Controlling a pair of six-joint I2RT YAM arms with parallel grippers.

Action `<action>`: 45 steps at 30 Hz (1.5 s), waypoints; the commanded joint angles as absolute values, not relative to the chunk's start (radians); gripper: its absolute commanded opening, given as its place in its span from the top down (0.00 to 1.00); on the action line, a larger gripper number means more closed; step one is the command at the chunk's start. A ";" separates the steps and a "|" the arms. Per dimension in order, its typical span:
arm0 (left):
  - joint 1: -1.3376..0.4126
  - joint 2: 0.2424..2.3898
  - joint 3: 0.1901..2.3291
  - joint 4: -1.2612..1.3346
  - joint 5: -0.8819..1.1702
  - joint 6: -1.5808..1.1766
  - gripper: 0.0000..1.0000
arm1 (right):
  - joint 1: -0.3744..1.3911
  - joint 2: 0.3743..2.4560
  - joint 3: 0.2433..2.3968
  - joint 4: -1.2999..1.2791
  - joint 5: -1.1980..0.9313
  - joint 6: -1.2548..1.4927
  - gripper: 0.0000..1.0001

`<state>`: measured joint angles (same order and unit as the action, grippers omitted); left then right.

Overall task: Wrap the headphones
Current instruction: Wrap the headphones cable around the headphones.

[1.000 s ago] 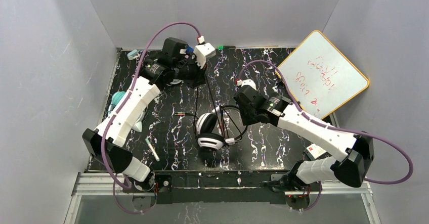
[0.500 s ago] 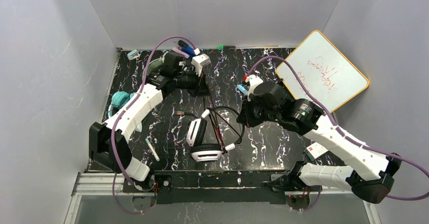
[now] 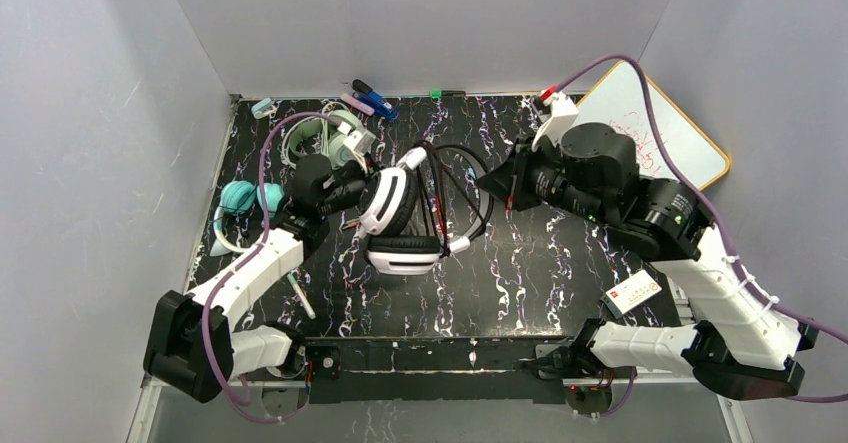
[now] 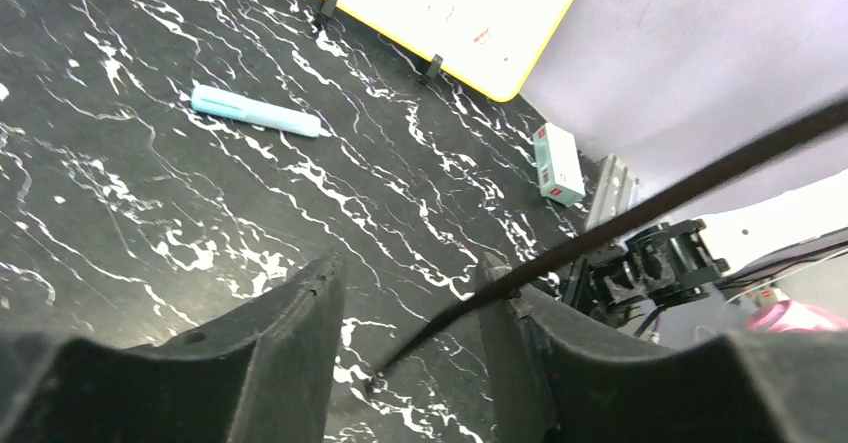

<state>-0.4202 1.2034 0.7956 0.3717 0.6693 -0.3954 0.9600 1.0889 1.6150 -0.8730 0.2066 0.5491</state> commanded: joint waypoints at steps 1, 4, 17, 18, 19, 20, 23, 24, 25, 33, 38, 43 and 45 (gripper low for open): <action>-0.418 1.173 0.675 0.666 0.633 -0.590 0.48 | 0.969 1.135 1.757 -0.780 0.237 0.651 0.99; -0.441 1.174 0.626 0.676 0.619 -0.581 0.29 | 0.968 1.178 1.836 -0.779 0.249 0.667 0.99; -0.559 1.194 0.512 0.721 0.285 -0.299 0.02 | 0.969 1.304 2.048 -0.765 0.306 0.726 0.99; -0.565 1.210 0.515 0.728 0.273 -0.285 0.02 | 0.968 1.308 2.060 -0.764 0.308 0.728 0.99; -0.569 1.230 0.520 0.738 0.268 -0.275 0.02 | 0.969 1.311 2.070 -0.766 0.309 0.731 0.99; -0.573 1.251 0.524 0.748 0.267 -0.264 0.02 | 0.969 1.312 2.077 -0.768 0.313 0.735 0.99; -0.584 1.333 0.540 0.800 0.279 -0.250 0.05 | 0.969 1.301 2.079 -0.764 0.342 0.752 0.99; -0.588 1.365 0.546 0.817 0.283 -0.252 0.07 | 0.968 1.294 2.079 -0.757 0.356 0.756 0.99; -0.592 1.396 0.550 0.835 0.288 -0.259 0.08 | 0.969 1.288 2.080 -0.750 0.371 0.758 0.99; -0.612 1.622 0.652 0.900 0.284 -0.268 0.68 | 0.968 1.325 2.216 -0.807 0.499 0.751 0.99; -0.634 1.570 0.593 0.898 0.295 -0.273 0.77 | 0.968 1.310 2.225 -0.785 0.704 0.691 0.99; -0.667 1.406 0.480 0.868 0.345 -0.340 0.92 | 0.969 1.275 2.107 -0.621 1.002 0.558 0.99; -0.698 1.326 0.445 0.818 0.340 -0.355 0.94 | 0.968 1.270 2.048 -0.525 1.091 0.510 0.99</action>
<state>-0.6506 1.4746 0.5060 0.8688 0.3172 -0.3164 0.9672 1.3186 2.1056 -0.8711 0.7940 0.5781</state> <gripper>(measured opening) 0.318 0.052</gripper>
